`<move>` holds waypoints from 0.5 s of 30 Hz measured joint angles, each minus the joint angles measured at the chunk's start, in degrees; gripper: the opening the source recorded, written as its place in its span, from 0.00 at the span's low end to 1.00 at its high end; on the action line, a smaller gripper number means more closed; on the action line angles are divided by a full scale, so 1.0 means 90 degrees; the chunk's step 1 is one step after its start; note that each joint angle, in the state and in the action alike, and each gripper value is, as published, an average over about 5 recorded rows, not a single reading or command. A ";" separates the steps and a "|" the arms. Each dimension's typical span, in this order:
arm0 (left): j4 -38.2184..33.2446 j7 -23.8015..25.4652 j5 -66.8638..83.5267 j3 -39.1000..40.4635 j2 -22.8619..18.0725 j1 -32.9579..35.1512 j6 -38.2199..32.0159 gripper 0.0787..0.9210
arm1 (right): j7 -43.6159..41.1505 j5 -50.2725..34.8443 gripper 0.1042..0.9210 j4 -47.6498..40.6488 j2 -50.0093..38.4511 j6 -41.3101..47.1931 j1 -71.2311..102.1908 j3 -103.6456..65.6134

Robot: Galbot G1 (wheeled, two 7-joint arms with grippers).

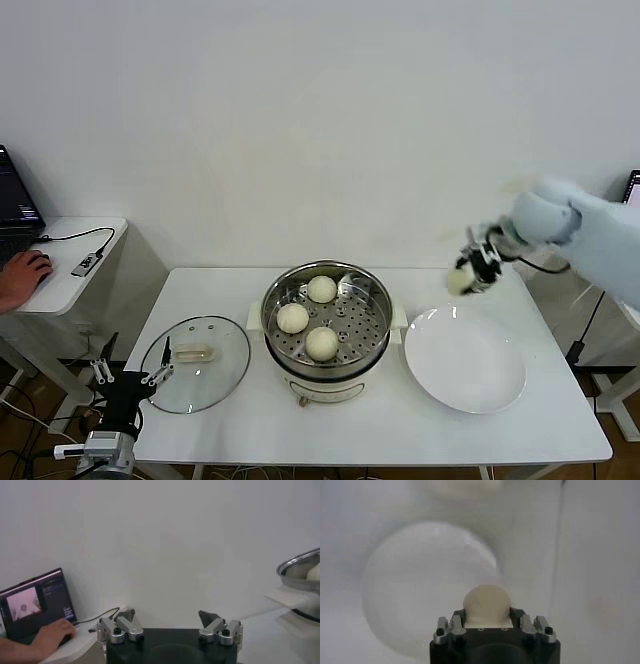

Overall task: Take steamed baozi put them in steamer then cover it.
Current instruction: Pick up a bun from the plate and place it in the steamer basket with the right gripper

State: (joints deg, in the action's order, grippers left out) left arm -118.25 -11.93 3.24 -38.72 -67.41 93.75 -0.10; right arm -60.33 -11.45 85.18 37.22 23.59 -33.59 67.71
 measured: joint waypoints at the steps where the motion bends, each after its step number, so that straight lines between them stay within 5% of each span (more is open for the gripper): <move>1: -0.0001 0.0000 0.0000 0.0002 -0.0007 -0.0008 0.0000 0.88 | 0.0065 -0.0183 0.57 0.0024 0.0122 0.0100 -0.0126 0.0094; 15: 0.0010 0.0002 -0.0028 -0.0059 -0.0146 -0.0004 0.0003 0.88 | 0.1081 -0.1878 0.57 -0.0137 0.1822 0.1344 -0.0373 0.0610</move>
State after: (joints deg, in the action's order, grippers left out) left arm -118.16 -11.91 2.99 -39.25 -68.73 93.72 -0.07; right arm -50.60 -28.35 83.95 53.62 35.69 -36.95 73.19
